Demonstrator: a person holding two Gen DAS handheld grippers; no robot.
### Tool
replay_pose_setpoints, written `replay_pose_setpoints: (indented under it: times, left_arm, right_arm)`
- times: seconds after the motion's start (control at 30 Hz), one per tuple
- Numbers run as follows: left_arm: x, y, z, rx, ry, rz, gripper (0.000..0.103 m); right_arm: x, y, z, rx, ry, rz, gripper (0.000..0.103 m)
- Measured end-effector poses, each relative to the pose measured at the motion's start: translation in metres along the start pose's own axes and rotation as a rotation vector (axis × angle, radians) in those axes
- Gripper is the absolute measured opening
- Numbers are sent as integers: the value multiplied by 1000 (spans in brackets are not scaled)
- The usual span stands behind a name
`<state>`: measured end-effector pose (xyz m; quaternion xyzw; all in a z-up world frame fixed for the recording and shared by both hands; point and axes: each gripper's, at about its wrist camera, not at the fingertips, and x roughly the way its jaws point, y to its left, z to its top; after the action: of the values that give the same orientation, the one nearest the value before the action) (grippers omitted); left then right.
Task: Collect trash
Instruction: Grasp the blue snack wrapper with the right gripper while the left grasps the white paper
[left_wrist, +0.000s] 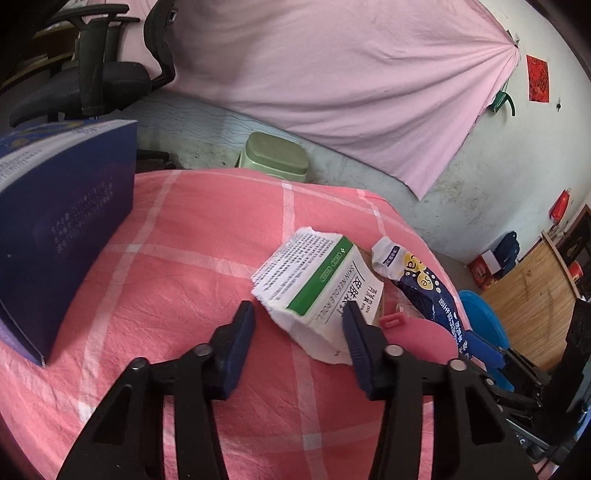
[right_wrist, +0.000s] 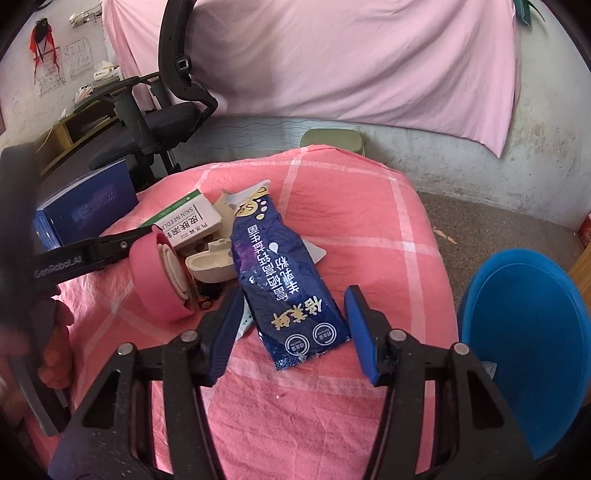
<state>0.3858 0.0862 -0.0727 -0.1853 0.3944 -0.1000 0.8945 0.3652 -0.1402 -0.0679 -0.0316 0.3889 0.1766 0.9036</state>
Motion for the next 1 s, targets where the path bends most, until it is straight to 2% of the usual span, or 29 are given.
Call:
replay_pose_setpoints:
  times: [0.2, 0.57, 0.63, 0.8, 1.0]
  left_arm:
    - [2, 6, 3, -32, 14, -45, 16]
    - [-12, 0, 2, -14, -47, -73, 5]
    - [-16, -4, 0, -7, -66, -69, 4]
    - [-29, -13, -6, 16, -120, -62, 1]
    - [-55, -32, -21, 103, -224, -38, 0]
  right_arm:
    - [0, 0, 1, -4, 1, -9, 77]
    - [-1, 2, 1, -10, -8, -9, 73]
    - [-2, 2, 1, -13, -15, -3, 64]
    - [-9, 8, 0, -35, -42, 9, 55]
    - [-22, 7, -3, -43, -104, -5, 45]
